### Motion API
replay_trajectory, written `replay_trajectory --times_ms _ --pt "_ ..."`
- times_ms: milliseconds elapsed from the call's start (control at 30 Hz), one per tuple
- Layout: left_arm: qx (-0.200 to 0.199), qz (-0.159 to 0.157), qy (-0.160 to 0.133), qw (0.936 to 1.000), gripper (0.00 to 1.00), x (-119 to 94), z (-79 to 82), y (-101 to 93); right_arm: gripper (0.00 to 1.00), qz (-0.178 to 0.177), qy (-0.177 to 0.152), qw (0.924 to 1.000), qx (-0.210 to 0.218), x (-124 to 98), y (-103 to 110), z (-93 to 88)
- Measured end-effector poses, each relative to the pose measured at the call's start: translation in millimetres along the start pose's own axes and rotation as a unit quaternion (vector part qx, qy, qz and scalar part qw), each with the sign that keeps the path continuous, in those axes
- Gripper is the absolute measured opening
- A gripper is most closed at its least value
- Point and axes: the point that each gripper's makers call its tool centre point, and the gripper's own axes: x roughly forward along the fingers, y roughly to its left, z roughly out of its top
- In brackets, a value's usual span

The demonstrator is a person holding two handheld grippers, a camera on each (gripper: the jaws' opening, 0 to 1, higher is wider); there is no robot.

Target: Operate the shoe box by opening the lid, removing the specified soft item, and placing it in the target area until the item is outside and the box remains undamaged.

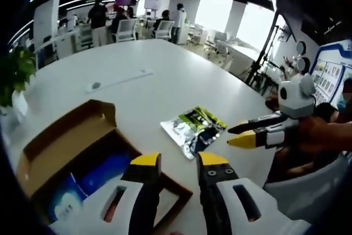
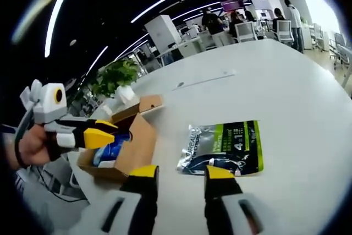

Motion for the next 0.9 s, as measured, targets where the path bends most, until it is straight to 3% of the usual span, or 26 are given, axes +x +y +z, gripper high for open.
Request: replay_trajectory --times_ms 300,900 --pt "-0.005 0.000 -0.013 0.9999 0.28 -20.1 -4.9 2.0 0.30 0.008 -0.001 0.9999 -0.009 4.6 13.0 6.3" --pt "-0.029 0.029 -0.027 0.9988 0.28 -49.6 -16.6 40.4 0.30 0.041 0.009 0.9986 -0.033 21.3 54.4 7.4"
